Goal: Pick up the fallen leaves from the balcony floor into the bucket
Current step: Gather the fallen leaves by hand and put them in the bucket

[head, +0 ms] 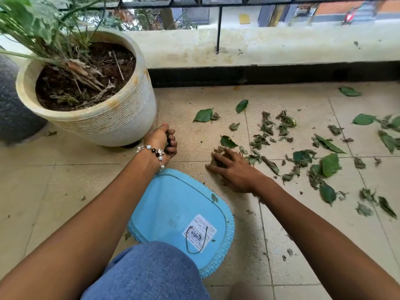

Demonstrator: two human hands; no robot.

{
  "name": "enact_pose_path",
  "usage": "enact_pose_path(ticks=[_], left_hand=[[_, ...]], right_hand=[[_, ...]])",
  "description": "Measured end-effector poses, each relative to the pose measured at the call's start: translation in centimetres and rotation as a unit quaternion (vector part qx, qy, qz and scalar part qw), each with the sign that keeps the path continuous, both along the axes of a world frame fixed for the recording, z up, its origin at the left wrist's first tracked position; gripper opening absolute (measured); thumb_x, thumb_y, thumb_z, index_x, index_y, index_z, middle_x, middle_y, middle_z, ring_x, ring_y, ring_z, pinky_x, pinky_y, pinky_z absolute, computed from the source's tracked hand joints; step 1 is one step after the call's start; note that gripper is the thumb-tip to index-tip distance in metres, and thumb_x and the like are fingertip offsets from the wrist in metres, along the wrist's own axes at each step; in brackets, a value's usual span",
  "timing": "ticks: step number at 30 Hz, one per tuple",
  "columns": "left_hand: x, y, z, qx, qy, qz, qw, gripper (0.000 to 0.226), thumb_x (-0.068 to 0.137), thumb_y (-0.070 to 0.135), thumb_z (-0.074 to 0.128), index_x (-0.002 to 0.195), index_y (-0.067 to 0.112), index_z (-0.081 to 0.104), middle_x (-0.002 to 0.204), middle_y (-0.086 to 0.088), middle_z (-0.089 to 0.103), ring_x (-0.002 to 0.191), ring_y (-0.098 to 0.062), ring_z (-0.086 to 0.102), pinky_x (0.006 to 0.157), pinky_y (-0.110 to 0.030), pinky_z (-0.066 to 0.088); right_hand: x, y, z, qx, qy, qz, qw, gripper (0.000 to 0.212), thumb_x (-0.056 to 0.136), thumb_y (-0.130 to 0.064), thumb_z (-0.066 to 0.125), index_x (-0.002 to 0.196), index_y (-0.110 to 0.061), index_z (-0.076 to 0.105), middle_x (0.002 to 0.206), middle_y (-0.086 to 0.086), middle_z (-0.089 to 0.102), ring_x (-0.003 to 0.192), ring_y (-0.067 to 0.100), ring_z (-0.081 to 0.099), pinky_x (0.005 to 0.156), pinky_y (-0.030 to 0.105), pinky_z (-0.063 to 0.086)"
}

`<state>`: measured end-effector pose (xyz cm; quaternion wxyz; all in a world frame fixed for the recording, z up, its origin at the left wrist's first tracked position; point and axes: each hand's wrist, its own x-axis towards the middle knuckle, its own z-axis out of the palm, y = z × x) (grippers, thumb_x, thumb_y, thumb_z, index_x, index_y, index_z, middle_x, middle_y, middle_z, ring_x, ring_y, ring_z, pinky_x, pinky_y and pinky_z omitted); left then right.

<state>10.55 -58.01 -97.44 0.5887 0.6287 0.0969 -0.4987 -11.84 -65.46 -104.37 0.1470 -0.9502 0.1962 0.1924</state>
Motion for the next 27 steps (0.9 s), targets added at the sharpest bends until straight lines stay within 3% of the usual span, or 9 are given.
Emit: enact_pose_path(ticks=[3,6,10,13,15,18,21,24,27], left_hand=[[1.0,0.9,-0.4,0.005,0.006,0.026,1.000,0.036,0.102,0.027,0.043,0.068,0.015,0.045,0.040,0.007,0.039,0.029,-0.005,0.033,0.032,-0.010,0.020],[2.3,1.9,-0.6,-0.001,0.021,0.072,0.997,0.036,0.101,0.027,0.043,0.067,0.015,0.044,0.040,0.007,0.038,0.028,-0.005,0.033,0.031,-0.010,0.019],[3.6,2.8,0.1,-0.015,0.023,0.104,0.994,0.035,0.100,0.026,0.044,0.067,0.015,0.044,0.040,0.007,0.038,0.029,-0.005,0.032,0.031,-0.011,0.019],[3.7,3.2,0.5,-0.015,0.028,0.097,0.995,0.037,0.100,0.027,0.044,0.066,0.015,0.044,0.042,0.007,0.037,0.029,-0.005,0.031,0.031,-0.012,0.018],[3.7,3.3,0.8,0.000,0.016,0.088,0.996,0.035,0.100,0.026,0.045,0.066,0.015,0.044,0.044,0.007,0.037,0.030,-0.005,0.032,0.032,-0.011,0.018],[3.4,3.3,1.0,0.011,0.004,0.071,0.997,0.035,0.099,0.023,0.045,0.065,0.014,0.044,0.043,0.006,0.037,0.030,-0.005,0.032,0.032,-0.011,0.017],[3.3,3.2,0.8,0.017,0.007,0.057,0.998,0.035,0.100,0.023,0.045,0.066,0.013,0.045,0.041,0.007,0.037,0.029,-0.005,0.032,0.032,-0.011,0.018],[2.7,2.9,0.4,0.020,0.029,0.050,0.998,0.036,0.101,0.026,0.044,0.067,0.013,0.046,0.043,0.006,0.037,0.030,-0.005,0.033,0.031,-0.011,0.019],[1.8,2.3,0.2,0.017,0.038,0.042,0.998,0.035,0.101,0.025,0.043,0.068,0.013,0.046,0.041,0.006,0.038,0.029,-0.005,0.033,0.031,-0.011,0.020]], right_hand=[[0.4,1.0,0.2,-0.045,-0.017,0.011,0.999,0.054,0.101,-0.026,0.043,0.151,-0.033,0.024,0.162,0.006,0.012,0.146,0.037,0.009,0.116,0.055,0.022],[2.3,1.4,1.4,-0.064,-0.063,-0.024,0.996,0.041,0.102,-0.034,0.041,0.142,-0.033,0.044,0.156,0.001,0.030,0.141,0.033,0.025,0.112,0.053,0.020],[7.9,1.1,2.4,0.047,-0.140,0.010,0.989,0.035,0.097,-0.023,0.053,0.132,-0.022,0.058,0.136,0.003,0.056,0.121,0.028,0.048,0.098,0.041,0.042],[12.1,1.2,2.5,0.088,-0.100,0.113,0.985,0.047,0.094,-0.012,0.057,0.140,-0.021,0.050,0.137,0.008,0.053,0.123,0.029,0.047,0.098,0.044,0.044],[14.0,1.4,2.5,0.084,-0.078,0.161,0.980,0.055,0.095,-0.012,0.054,0.145,-0.029,0.041,0.144,0.007,0.045,0.124,0.030,0.043,0.097,0.045,0.044],[14.8,1.6,1.9,0.018,-0.034,0.233,0.972,0.053,0.098,-0.024,0.047,0.146,-0.042,0.033,0.154,-0.003,0.028,0.128,0.028,0.032,0.092,0.042,0.044],[14.1,1.8,1.2,-0.049,-0.036,0.270,0.961,0.050,0.099,-0.028,0.047,0.147,-0.035,0.034,0.159,-0.007,0.018,0.134,0.027,0.024,0.095,0.043,0.040],[12.3,1.1,0.7,-0.056,-0.067,0.266,0.960,0.052,0.098,-0.020,0.047,0.147,-0.031,0.036,0.157,-0.012,0.027,0.133,0.022,0.030,0.093,0.038,0.042],[9.2,-0.5,0.4,-0.052,-0.094,0.202,0.973,0.046,0.090,-0.008,0.051,0.134,-0.021,0.055,0.139,-0.001,0.054,0.123,0.022,0.043,0.092,0.037,0.046]])
